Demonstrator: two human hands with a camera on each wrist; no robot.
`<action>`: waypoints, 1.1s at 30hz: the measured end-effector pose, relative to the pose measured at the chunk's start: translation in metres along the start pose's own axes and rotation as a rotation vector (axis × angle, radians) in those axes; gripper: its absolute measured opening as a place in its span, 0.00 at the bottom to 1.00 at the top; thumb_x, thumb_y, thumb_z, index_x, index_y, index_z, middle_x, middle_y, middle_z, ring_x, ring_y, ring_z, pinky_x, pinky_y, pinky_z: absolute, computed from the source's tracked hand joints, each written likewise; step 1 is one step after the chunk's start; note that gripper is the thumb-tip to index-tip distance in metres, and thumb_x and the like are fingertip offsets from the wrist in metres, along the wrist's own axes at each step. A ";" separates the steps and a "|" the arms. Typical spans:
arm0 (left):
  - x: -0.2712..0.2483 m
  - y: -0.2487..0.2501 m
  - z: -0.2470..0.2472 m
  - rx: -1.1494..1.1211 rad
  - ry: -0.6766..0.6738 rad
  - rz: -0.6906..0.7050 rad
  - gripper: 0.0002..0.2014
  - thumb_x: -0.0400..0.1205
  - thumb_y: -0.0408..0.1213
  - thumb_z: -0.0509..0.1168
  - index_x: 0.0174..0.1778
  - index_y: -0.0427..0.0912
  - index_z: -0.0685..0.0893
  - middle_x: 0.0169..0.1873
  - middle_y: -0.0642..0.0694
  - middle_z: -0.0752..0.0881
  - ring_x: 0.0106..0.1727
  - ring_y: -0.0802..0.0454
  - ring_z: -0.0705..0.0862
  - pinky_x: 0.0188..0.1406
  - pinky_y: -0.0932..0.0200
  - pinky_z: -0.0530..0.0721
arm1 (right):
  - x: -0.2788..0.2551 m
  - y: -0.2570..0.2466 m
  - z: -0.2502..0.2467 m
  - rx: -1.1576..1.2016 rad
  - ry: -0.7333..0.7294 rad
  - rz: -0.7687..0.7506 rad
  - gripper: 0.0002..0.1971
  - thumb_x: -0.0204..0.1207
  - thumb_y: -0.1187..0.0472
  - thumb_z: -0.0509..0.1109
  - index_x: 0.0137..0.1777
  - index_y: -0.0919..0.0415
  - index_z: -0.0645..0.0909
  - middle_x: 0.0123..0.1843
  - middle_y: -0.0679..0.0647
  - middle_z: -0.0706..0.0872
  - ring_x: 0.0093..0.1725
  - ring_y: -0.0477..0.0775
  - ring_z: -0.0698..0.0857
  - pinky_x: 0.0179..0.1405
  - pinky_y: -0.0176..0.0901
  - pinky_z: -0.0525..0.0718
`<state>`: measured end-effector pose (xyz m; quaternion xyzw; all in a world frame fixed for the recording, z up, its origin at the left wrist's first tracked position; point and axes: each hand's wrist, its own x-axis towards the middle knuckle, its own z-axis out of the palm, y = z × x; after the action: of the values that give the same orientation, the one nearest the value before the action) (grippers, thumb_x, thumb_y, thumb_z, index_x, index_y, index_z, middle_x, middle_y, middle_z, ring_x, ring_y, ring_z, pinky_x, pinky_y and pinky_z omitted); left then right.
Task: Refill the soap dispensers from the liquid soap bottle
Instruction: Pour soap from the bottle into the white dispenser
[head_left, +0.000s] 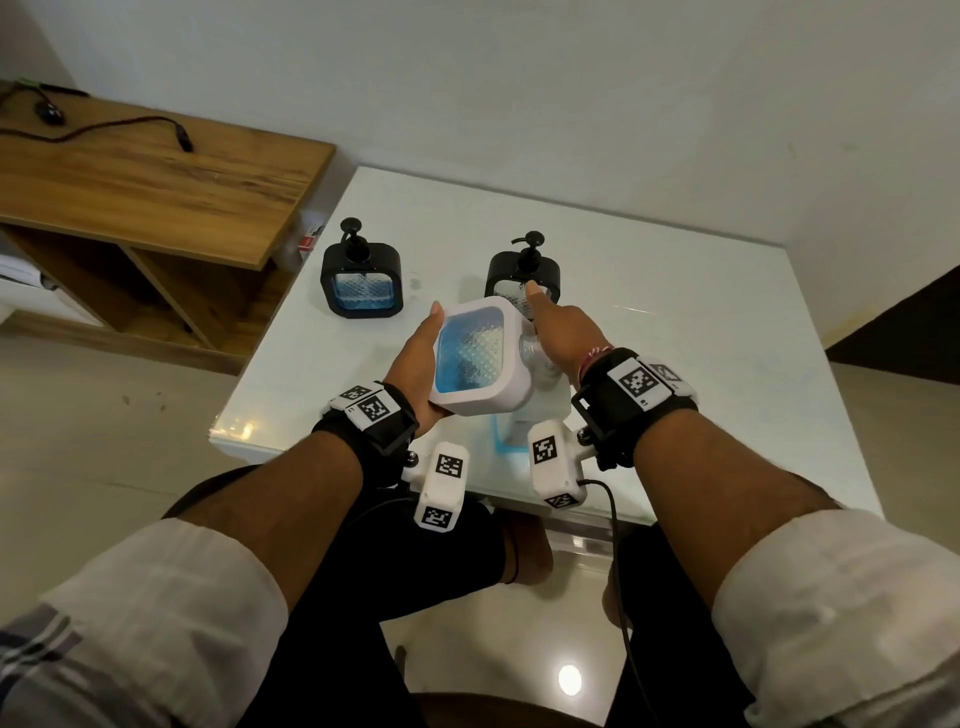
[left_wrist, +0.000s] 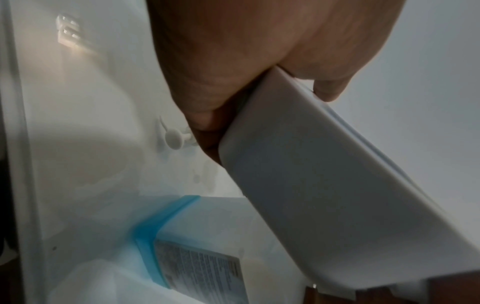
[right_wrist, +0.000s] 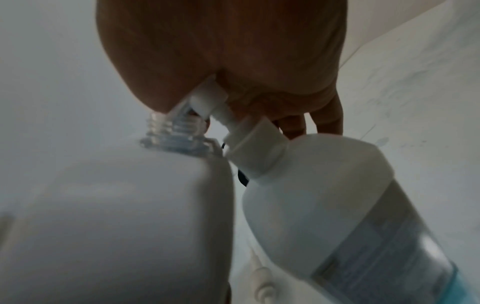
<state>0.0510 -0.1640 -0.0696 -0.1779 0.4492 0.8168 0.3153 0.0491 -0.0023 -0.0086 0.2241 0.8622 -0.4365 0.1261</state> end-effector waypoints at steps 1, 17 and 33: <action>0.001 0.000 0.000 -0.003 -0.006 -0.001 0.29 0.89 0.66 0.50 0.72 0.51 0.82 0.60 0.41 0.89 0.59 0.44 0.88 0.56 0.46 0.88 | 0.001 0.001 0.001 -0.005 0.005 0.010 0.30 0.86 0.41 0.51 0.72 0.65 0.77 0.70 0.64 0.80 0.68 0.62 0.79 0.64 0.47 0.71; -0.003 0.000 0.000 0.032 0.003 -0.011 0.26 0.89 0.65 0.50 0.64 0.52 0.85 0.53 0.44 0.91 0.50 0.47 0.91 0.48 0.51 0.89 | 0.002 0.002 0.001 0.043 -0.002 0.052 0.30 0.85 0.41 0.53 0.68 0.65 0.79 0.65 0.62 0.82 0.61 0.61 0.81 0.58 0.46 0.72; -0.004 -0.001 0.000 0.031 0.020 -0.009 0.30 0.87 0.67 0.53 0.73 0.51 0.83 0.63 0.40 0.88 0.58 0.42 0.88 0.57 0.45 0.87 | 0.002 0.003 -0.002 0.013 0.073 0.069 0.17 0.88 0.61 0.52 0.72 0.67 0.72 0.68 0.67 0.80 0.67 0.67 0.79 0.63 0.49 0.76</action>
<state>0.0549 -0.1649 -0.0679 -0.1834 0.4643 0.8063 0.3172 0.0488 0.0020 -0.0106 0.2704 0.8551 -0.4290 0.1080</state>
